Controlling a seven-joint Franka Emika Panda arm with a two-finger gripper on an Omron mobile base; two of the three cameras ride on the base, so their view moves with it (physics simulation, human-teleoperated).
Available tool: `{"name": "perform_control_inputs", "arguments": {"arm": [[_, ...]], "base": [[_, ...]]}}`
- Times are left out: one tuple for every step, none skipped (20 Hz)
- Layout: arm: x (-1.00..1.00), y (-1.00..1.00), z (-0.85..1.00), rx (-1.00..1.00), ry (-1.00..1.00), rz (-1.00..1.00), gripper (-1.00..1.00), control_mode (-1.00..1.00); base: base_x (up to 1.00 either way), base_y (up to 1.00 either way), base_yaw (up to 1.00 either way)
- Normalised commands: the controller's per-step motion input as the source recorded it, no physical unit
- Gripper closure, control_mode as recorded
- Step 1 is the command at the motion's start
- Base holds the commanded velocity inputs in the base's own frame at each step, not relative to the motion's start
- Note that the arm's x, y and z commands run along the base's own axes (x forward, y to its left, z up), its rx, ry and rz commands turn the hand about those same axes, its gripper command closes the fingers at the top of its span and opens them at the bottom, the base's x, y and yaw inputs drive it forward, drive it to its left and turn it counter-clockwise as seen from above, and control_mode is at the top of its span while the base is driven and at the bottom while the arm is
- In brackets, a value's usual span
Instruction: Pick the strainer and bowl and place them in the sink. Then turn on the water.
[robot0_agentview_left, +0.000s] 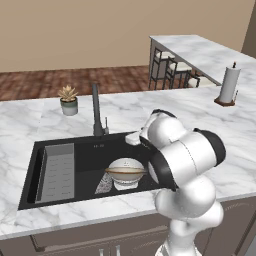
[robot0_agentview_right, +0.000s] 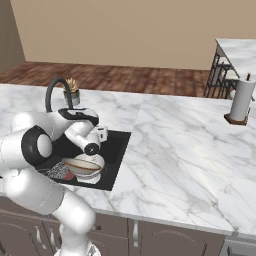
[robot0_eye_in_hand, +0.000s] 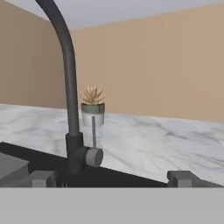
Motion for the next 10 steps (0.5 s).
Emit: {"name": "perform_control_inputs", "arguments": {"arm": [[0.35, 0.00, -0.07, 0.00, 0.00, 0.00, -1.00, -1.00], [0.34, 0.00, -0.07, 0.00, 0.00, 0.00, -1.00, -1.00], [0.33, 0.00, -0.08, 0.00, 0.00, 0.00, -1.00, -1.00], [0.28, 0.00, -0.11, 0.00, 0.00, 0.00, -1.00, -1.00], [0.27, 0.00, -0.16, 0.00, 0.00, 0.00, -1.00, -1.00], [0.25, 0.01, -0.15, 0.00, 0.00, 0.00, -1.00, -1.00], [0.23, 0.02, -0.17, 0.00, 0.00, 0.00, -1.00, -1.00], [0.18, 0.01, -0.21, 0.00, 0.00, 0.00, -1.00, -1.00], [0.13, 0.04, -0.20, 0.00, 0.00, 0.00, -1.00, -1.00], [0.12, 0.04, -0.20, 0.00, 0.00, 0.00, -1.00, -1.00]], "base": [[0.00, 0.00, 0.00], [0.00, 0.00, 0.00], [0.00, 0.00, 0.00], [0.00, 0.00, 0.00], [0.00, 0.00, 0.00], [0.00, 0.00, 0.00], [0.00, 0.00, 0.00], [0.00, 0.00, 0.00], [0.00, 0.00, 0.00], [0.00, 0.00, 0.00]]}}
